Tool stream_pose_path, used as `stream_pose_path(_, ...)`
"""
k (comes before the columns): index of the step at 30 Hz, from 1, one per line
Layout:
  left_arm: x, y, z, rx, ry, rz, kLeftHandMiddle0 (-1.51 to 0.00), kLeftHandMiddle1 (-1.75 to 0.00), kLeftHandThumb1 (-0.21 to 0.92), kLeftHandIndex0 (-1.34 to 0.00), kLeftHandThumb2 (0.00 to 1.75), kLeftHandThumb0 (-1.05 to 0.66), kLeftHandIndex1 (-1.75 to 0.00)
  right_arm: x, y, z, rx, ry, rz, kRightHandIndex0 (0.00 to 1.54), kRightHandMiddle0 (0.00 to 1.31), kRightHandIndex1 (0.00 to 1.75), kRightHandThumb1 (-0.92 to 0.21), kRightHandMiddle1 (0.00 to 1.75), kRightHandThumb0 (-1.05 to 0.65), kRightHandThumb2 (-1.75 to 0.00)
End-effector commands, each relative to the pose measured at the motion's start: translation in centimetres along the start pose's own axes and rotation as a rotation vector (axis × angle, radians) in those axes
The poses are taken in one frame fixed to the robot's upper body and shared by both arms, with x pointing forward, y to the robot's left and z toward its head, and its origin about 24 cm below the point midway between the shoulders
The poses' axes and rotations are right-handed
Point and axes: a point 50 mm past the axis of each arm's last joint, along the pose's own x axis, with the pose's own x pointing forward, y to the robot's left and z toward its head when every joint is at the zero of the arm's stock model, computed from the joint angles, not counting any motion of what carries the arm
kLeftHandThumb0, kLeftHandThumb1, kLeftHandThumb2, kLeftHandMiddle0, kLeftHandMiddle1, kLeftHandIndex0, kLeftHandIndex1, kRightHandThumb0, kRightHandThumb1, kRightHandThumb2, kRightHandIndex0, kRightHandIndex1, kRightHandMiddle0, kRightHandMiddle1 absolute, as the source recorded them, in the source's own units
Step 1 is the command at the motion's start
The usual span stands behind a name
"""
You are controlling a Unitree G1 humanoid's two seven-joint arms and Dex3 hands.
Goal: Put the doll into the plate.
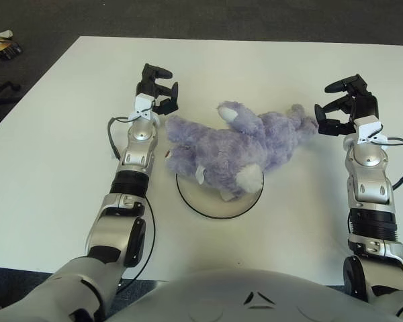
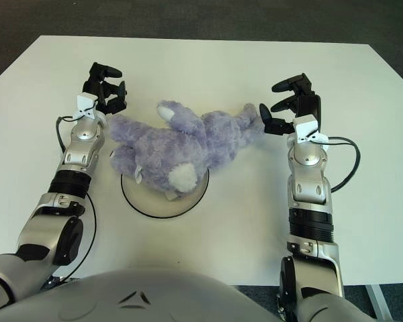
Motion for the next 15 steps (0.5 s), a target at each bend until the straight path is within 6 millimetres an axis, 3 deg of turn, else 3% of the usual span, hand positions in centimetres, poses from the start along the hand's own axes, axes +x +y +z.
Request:
stream_pose_path(1,0.0,-0.1,-1.5,-0.016,0.043,-0.016,-0.59,-1.50,0.48,-0.32,1.04,-0.01,-1.75,0.2,-0.4,-1.1,0.033,0.016,-0.037,0.82,0.53,1.56,-0.13,1.73,0.02,-1.47)
stream_pose_path(15,-0.1,0.2,-3.1,-0.061,0.023,-0.053,-0.66,-1.53,0.41,-0.32,1.15,-0.01,-1.75,0.0,0.2,-4.0,0.179,-0.019,-0.068,0.90,0.58,1.50,-0.06,1.75,0.00,-1.53)
